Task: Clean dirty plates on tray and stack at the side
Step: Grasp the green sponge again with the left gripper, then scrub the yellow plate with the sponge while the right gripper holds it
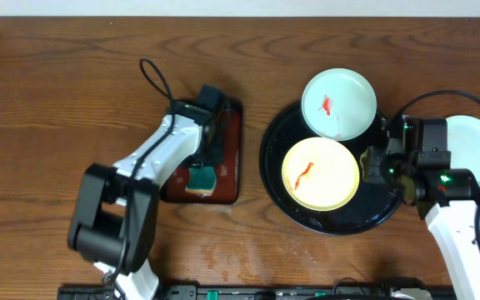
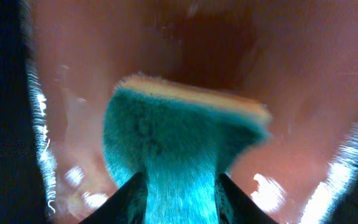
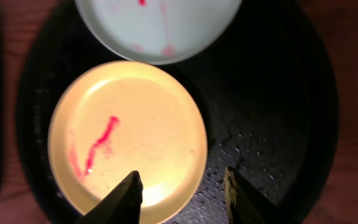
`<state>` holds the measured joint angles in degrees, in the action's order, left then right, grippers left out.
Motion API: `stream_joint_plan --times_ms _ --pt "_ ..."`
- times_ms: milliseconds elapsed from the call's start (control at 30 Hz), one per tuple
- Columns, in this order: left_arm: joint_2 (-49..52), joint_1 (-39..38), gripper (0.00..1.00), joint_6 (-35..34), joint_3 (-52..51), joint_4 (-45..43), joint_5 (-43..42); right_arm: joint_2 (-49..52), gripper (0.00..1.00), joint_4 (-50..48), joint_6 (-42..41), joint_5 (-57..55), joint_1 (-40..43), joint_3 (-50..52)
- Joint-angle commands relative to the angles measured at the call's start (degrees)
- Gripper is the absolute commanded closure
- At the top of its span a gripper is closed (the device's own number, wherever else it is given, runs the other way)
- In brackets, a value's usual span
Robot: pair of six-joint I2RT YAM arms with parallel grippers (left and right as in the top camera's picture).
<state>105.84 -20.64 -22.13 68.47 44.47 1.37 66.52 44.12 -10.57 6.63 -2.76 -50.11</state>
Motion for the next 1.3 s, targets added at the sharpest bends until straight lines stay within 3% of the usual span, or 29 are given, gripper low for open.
stream_joint_plan --times_ms 0,133,433,467,500,533,567,733,900,933,1033,1267 --pt "2.5 0.3 0.68 0.5 -0.8 -0.7 0.6 3.6 0.59 0.5 -2.9 -3.2 0.0 -0.4" --pt "3.2 0.3 0.92 0.5 -0.8 -0.9 0.6 8.7 0.59 0.2 -4.9 -3.1 1.1 -0.4" --pt "1.6 0.3 0.93 1.2 4.9 6.4 0.6 18.6 0.66 -4.7 1.2 7.5 4.6 -0.4" --pt "1.1 0.3 0.89 1.2 5.6 7.3 0.6 19.2 0.66 -5.3 2.3 8.9 4.9 -0.4" --pt "0.7 0.3 0.72 1.2 6.0 8.1 0.6 19.5 0.66 -5.7 3.1 9.8 5.1 -0.5" --pt "0.3 0.3 0.61 1.2 6.1 8.8 0.6 19.7 0.66 -5.9 3.4 10.0 5.4 -0.4" --pt "-0.1 0.3 0.57 1.1 6.0 9.5 0.6 19.7 0.65 -5.9 3.4 9.9 5.6 -0.4" --pt "-0.2 0.3 0.53 0.7 4.1 11.3 -0.7 19.8 0.59 -5.4 4.1 9.7 6.2 -0.4" --pt "0.6 0.3 0.54 0.0 -2.0 3.7 -0.9 19.8 0.53 -5.5 4.0 9.2 6.2 -0.3" --pt "0.9 0.3 0.57 -1.0 -3.7 1.3 -1.0 19.9 0.51 -5.6 4.0 8.6 6.2 -0.3" --pt "0.9 0.3 0.92 -1.3 -5.3 -0.8 -1.7 20.7 0.51 -5.9 4.0 7.5 6.2 -0.3" --pt "-1.6 0.3 0.93 -0.5 2.1 6.0 -2.7 22.6 0.61 -6.8 4.0 7.6 6.2 -0.3"
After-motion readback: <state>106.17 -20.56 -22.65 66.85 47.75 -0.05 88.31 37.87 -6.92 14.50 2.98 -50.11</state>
